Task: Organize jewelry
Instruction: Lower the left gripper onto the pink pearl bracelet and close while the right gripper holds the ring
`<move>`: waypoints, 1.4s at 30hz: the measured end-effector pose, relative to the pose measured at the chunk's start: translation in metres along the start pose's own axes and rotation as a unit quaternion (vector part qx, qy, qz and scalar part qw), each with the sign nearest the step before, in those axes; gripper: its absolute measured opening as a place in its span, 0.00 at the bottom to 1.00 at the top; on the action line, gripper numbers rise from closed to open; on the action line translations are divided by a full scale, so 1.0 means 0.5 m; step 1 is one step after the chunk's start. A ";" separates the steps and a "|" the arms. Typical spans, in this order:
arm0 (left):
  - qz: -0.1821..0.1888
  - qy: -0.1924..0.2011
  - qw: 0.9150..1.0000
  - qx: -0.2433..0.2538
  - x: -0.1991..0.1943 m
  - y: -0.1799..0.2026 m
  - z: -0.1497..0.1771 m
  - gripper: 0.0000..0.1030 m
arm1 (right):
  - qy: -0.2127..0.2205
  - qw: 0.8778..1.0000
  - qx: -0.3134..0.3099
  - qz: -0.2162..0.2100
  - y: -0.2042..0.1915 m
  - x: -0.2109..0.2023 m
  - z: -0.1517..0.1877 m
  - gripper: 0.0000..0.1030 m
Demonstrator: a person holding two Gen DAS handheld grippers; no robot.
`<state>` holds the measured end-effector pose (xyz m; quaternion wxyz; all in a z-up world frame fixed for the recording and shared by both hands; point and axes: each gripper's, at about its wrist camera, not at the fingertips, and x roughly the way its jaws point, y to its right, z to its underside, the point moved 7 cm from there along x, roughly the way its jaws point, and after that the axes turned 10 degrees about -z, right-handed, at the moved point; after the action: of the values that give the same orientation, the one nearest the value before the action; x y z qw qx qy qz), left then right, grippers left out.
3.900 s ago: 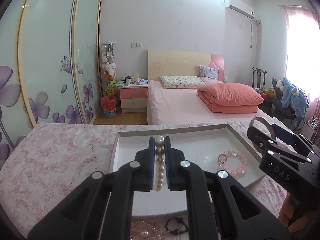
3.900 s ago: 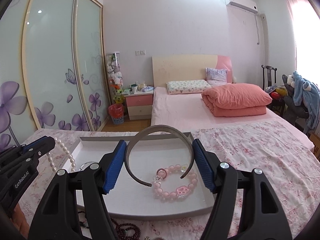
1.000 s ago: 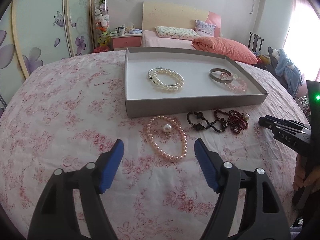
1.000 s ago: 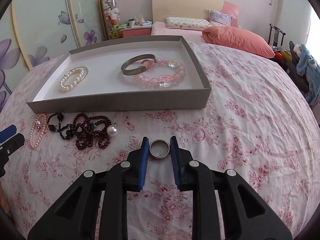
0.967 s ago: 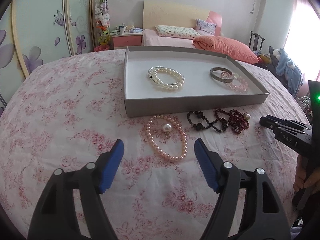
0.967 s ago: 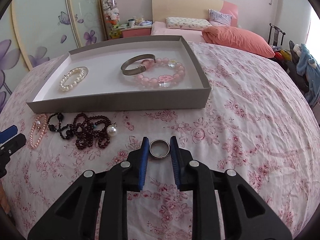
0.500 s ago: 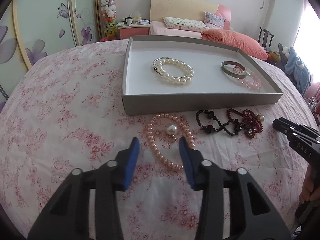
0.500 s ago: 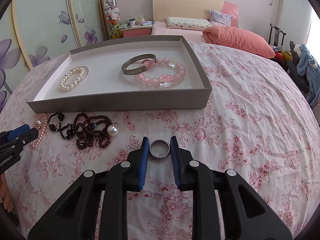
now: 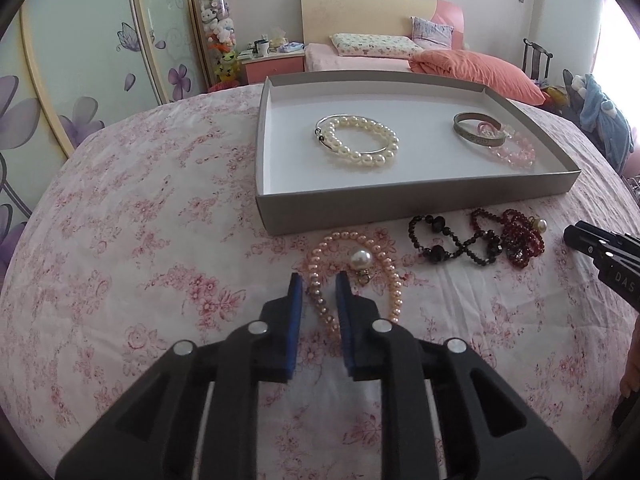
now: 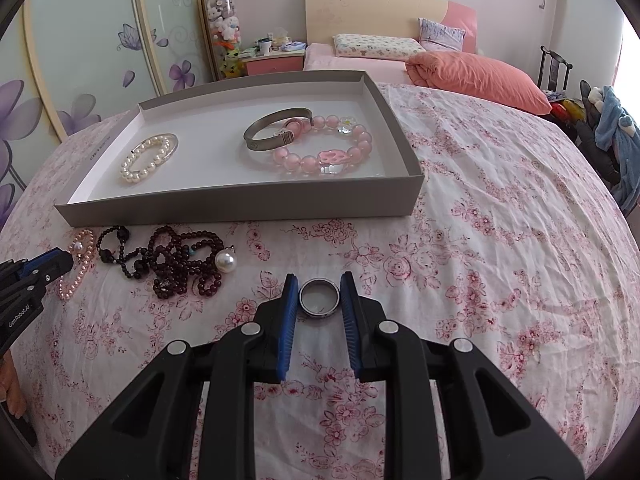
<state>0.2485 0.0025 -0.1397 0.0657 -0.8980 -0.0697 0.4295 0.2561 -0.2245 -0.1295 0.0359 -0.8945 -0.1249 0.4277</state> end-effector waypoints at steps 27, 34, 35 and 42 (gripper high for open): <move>-0.003 -0.002 1.000 -0.011 0.011 -0.040 -0.004 0.06 | 0.000 1.000 -0.007 0.007 -0.007 -0.003 0.005 0.22; 0.036 0.014 0.998 -0.041 -0.009 -0.048 -0.013 0.06 | 0.008 1.000 0.007 0.000 -0.001 -0.009 0.004 0.22; 0.041 0.020 0.998 -0.044 -0.015 -0.049 -0.015 0.06 | 0.010 1.000 0.007 0.000 -0.003 -0.011 0.004 0.22; 0.064 0.049 0.995 -0.054 -0.049 -0.041 -0.035 0.06 | 0.031 0.999 -0.001 -0.006 -0.013 -0.027 -0.003 0.22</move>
<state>0.2456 0.0170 -0.1065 -0.0068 -0.9229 -0.0323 0.3836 0.2478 -0.2218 -0.1173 0.0416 -0.9068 -0.1292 0.3991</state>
